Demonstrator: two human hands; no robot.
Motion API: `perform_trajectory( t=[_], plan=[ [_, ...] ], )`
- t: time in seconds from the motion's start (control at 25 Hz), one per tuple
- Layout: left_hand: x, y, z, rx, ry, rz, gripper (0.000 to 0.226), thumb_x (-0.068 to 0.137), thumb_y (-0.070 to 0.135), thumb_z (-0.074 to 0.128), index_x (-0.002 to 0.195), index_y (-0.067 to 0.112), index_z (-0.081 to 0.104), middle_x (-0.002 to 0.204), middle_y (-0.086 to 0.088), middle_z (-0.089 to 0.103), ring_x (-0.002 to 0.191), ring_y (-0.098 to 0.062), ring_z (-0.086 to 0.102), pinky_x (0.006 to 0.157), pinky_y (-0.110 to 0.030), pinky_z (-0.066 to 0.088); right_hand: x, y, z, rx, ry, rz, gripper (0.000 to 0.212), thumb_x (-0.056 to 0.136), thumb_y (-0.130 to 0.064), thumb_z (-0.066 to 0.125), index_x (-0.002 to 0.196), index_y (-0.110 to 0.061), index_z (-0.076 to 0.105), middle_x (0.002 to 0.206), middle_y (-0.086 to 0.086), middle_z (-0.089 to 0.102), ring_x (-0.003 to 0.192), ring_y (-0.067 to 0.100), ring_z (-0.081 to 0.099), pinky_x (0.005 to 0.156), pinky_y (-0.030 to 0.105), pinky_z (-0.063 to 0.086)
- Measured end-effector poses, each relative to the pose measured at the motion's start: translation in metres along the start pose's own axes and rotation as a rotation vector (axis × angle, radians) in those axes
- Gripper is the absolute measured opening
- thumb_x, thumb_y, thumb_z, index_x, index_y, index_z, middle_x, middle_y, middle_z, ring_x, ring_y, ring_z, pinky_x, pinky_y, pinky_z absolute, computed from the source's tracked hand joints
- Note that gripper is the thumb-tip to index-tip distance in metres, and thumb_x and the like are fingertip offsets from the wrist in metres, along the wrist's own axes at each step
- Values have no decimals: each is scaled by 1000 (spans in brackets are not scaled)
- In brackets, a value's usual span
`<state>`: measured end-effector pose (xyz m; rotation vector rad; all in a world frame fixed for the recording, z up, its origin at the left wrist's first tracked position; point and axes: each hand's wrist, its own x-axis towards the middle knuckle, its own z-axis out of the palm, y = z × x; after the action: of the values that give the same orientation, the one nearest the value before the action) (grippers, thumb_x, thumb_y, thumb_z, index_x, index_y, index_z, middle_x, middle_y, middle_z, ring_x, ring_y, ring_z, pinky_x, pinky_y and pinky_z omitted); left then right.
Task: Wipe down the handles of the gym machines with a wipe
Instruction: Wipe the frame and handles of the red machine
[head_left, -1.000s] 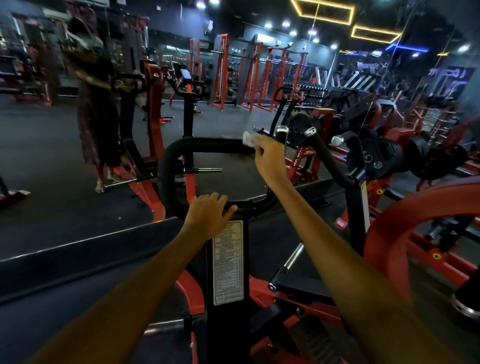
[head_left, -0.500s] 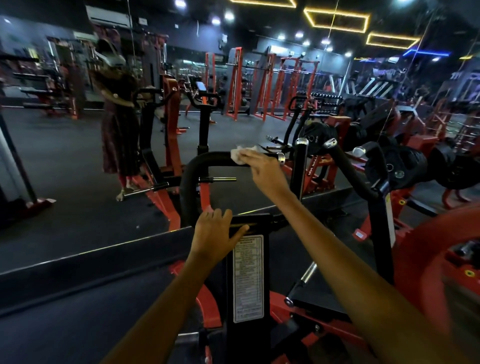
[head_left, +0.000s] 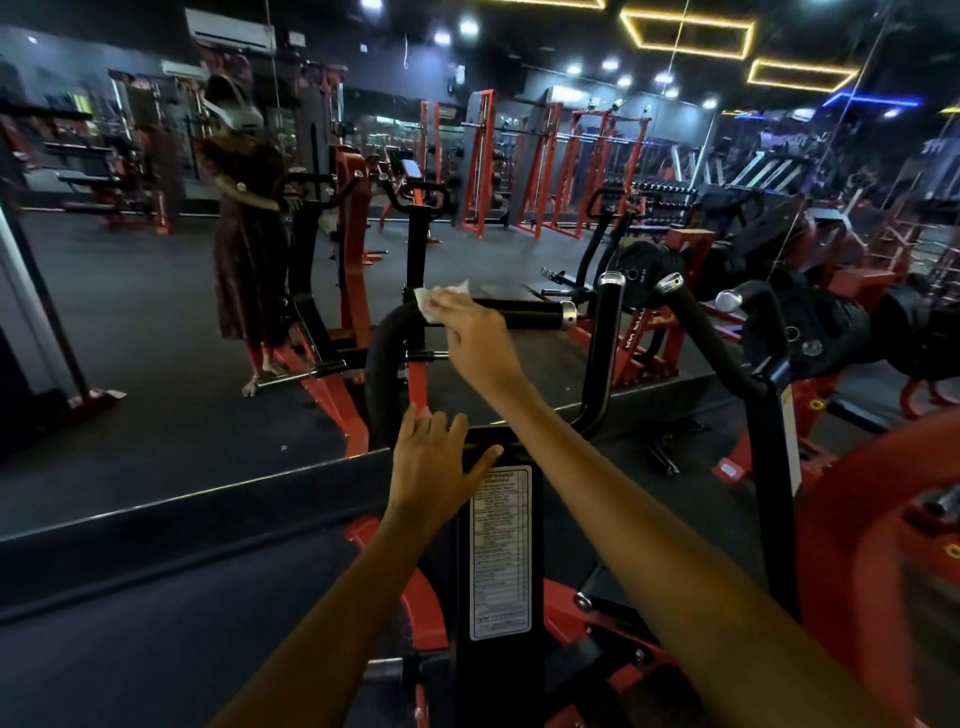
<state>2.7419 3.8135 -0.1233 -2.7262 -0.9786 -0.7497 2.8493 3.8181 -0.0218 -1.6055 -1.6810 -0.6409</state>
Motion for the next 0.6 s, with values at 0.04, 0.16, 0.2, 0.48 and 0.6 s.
perform_trajectory(
  t=[0.04, 0.16, 0.2, 0.48, 0.6],
  plan=[
    [-3, -1, 3, 9, 21, 5, 75, 89, 67, 17, 115, 12, 62, 93, -6, 65, 94, -22, 63, 112, -44, 29, 3, 1, -3, -15, -58, -42, 37, 83, 15, 51, 117, 4, 59, 125, 20, 57, 120, 29, 53, 107, 39, 36],
    [-7, -8, 11, -22, 8, 46, 84, 91, 68, 9, 119, 8, 61, 97, -9, 64, 99, -26, 62, 112, -46, 28, -8, 31, -27, -118, -123, -128, 50, 79, 22, 48, 120, -4, 60, 129, 14, 56, 123, 26, 50, 105, 37, 37],
    [-8, -10, 11, -44, -19, 50, 89, 90, 70, 4, 122, 8, 58, 102, -9, 64, 105, -28, 60, 113, -46, 28, -16, 48, -36, -158, -102, -119, 53, 77, 23, 47, 119, -6, 61, 128, 13, 57, 123, 25, 51, 102, 39, 41],
    [-8, -10, 14, -65, -22, 43, 82, 88, 68, 12, 125, 9, 55, 106, -8, 62, 108, -28, 57, 112, -44, 29, -44, 101, -67, -154, -24, 111, 40, 80, 19, 50, 115, 2, 60, 124, 17, 58, 124, 29, 50, 108, 35, 30],
    [-7, -8, 14, -55, 16, 42, 80, 88, 67, 14, 123, 9, 56, 105, -8, 62, 106, -28, 57, 112, -43, 29, -33, 78, -48, -122, -2, 12, 39, 80, 19, 51, 114, 2, 61, 123, 17, 58, 119, 29, 54, 102, 40, 42]
  ],
)
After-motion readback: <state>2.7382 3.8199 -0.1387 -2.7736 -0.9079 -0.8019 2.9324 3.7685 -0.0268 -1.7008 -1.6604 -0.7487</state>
